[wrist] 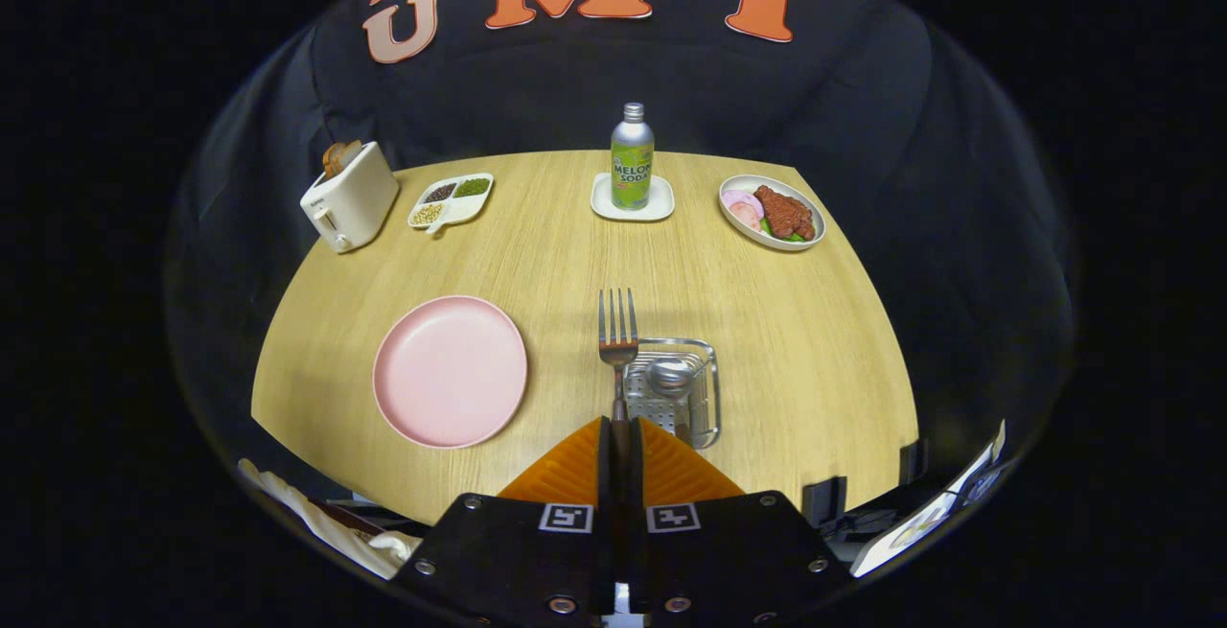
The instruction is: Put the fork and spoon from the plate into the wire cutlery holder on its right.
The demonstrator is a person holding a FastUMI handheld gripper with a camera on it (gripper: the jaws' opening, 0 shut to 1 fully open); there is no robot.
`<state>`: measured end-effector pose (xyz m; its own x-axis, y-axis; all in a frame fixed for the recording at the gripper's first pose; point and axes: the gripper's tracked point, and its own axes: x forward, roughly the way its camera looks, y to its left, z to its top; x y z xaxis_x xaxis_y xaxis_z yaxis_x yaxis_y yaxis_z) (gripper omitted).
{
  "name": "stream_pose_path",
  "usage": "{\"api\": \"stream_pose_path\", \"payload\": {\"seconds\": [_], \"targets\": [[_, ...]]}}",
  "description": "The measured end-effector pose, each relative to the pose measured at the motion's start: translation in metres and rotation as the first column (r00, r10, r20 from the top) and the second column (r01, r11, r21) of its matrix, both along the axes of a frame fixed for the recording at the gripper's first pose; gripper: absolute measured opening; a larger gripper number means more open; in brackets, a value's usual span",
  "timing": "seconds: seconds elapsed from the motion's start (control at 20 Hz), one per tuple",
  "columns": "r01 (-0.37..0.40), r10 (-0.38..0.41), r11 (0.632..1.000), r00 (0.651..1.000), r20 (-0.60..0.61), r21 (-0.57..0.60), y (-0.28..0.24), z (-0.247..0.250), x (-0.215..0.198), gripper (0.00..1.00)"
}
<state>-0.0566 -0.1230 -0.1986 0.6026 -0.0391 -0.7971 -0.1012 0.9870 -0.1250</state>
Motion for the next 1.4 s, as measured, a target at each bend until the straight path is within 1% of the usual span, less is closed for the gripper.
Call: {"api": "stream_pose_path", "payload": {"seconds": [0.15,0.25,0.4,0.6,1.1,1.3,1.4], "targets": [[-0.004,0.002,1.000,0.999,-0.048,-0.030,-0.013,-0.002,-0.001,0.06],[-0.022,0.017,0.998,0.995,-0.093,-0.058,-0.020,-0.005,-0.004,0.06],[-0.067,0.049,0.992,0.986,-0.162,-0.103,-0.029,-0.010,-0.009,0.06],[-0.121,0.083,0.983,0.964,-0.254,-0.137,-0.035,-0.018,-0.012,0.06],[-0.176,0.112,0.977,0.905,-0.409,-0.122,-0.029,-0.036,-0.007,0.06],[-0.178,0.115,0.978,0.898,-0.425,-0.112,-0.025,-0.040,-0.001,0.06],[-0.168,0.111,0.980,0.900,-0.421,-0.102,-0.023,-0.039,0.001,0.08]]}}
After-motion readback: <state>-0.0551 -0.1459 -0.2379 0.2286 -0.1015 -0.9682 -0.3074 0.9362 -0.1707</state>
